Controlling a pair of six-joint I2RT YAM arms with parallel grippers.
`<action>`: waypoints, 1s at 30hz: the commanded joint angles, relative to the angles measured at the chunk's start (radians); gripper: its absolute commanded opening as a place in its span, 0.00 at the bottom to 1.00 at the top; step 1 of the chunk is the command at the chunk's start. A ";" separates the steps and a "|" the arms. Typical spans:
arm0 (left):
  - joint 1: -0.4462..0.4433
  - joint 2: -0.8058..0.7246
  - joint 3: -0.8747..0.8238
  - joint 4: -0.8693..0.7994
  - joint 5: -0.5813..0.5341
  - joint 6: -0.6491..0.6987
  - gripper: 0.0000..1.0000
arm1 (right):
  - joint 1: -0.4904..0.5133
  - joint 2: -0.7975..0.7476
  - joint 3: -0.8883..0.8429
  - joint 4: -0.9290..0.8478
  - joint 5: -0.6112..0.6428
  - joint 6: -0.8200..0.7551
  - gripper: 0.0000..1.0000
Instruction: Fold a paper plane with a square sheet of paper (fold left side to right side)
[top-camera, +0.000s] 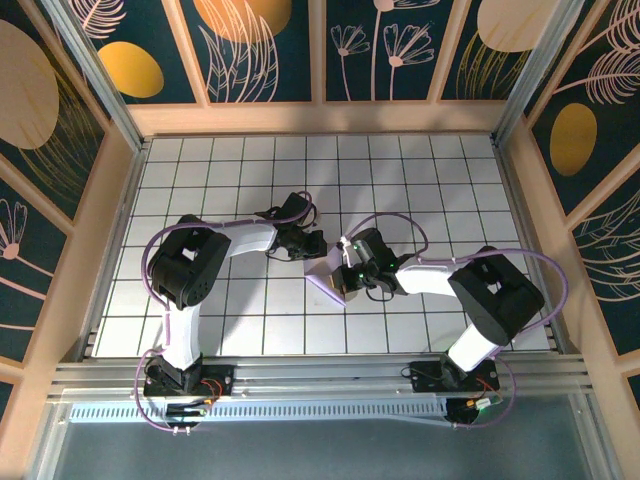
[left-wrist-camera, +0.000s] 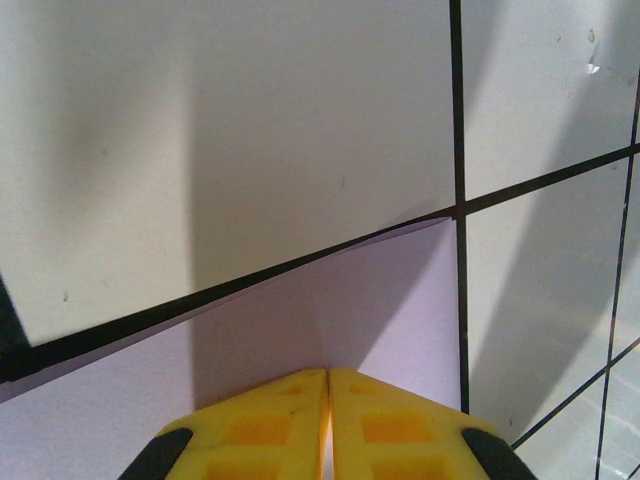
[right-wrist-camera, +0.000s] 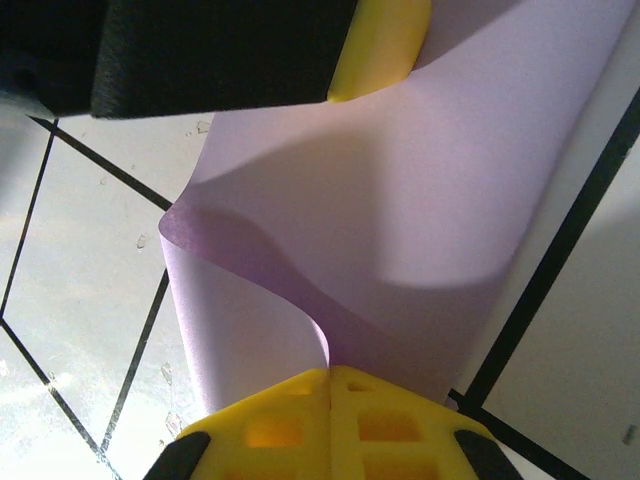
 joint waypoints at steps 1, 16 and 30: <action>-0.010 0.041 -0.015 -0.055 -0.031 0.018 0.11 | -0.009 0.007 0.009 -0.013 0.009 -0.007 0.00; -0.010 0.046 -0.015 -0.056 -0.031 0.020 0.11 | -0.003 -0.025 -0.029 -0.011 -0.033 -0.012 0.00; -0.011 0.045 -0.019 -0.058 -0.032 0.020 0.11 | 0.002 -0.021 0.003 -0.021 0.008 -0.009 0.00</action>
